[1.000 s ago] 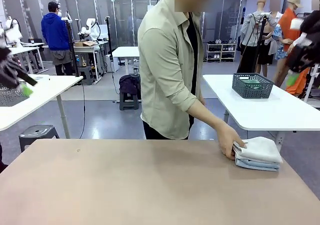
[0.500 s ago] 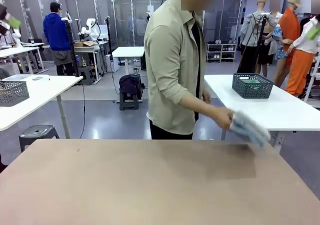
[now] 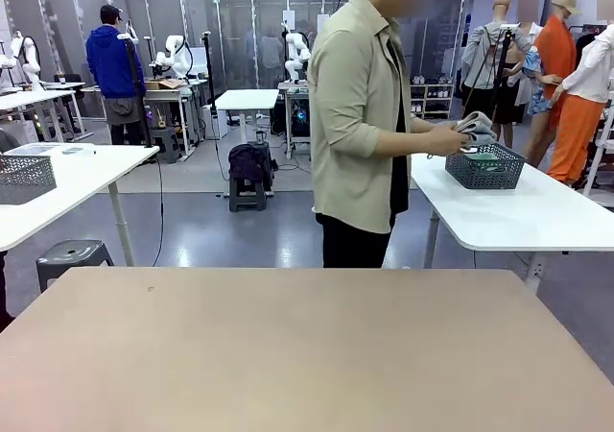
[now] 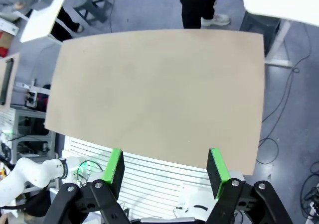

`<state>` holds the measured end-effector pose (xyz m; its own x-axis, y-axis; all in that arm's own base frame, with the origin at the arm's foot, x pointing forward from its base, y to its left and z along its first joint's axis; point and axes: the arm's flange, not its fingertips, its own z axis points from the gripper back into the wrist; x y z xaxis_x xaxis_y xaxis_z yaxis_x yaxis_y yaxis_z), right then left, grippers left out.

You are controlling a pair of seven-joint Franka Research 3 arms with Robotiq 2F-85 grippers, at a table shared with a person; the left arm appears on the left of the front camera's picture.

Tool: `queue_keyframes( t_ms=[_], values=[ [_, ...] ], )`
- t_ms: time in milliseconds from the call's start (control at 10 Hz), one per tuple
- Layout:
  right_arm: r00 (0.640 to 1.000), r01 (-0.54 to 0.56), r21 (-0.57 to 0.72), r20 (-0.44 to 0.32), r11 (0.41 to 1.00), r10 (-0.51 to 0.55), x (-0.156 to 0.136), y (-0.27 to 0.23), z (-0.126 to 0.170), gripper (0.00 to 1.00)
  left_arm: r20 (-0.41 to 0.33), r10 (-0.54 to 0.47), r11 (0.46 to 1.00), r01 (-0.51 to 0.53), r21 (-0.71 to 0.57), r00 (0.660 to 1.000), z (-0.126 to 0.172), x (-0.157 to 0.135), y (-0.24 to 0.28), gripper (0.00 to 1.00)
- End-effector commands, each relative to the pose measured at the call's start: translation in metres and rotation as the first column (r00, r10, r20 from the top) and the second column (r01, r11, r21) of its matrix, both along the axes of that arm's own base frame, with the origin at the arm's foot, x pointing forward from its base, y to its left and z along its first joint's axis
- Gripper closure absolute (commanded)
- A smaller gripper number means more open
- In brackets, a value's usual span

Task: Fold the towels and place them in the basket.
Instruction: Stack the folded Towel with hook on the right side of the table.

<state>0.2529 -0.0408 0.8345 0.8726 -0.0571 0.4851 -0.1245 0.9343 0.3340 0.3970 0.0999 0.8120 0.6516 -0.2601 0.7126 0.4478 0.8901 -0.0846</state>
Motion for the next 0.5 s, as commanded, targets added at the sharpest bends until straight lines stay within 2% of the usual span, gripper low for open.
queue_keyframes(
  t_ms=[0, 200, 400],
  values=[
    [1.0, 0.027, 0.012, -0.012, 1.0, -0.027, -0.007, -0.002, -0.001, 0.16, -0.07, -0.008, 1.0, 0.009, 0.015, 0.998, 0.016, -0.005, 0.001, 0.02],
    [0.999, 0.022, 0.012, -0.025, 1.0, -0.022, -0.003, -0.001, -0.002, 0.16, -0.118, -0.063, 0.998, 0.062, -0.012, 0.991, 0.015, -0.01, 0.002, 0.02],
    [1.0, 0.007, 0.016, -0.026, 1.0, -0.006, 0.005, -0.002, -0.005, 0.16, -0.122, -0.031, 0.999, 0.03, -0.011, 0.992, 0.011, -0.015, -0.005, 0.02]
  ],
)
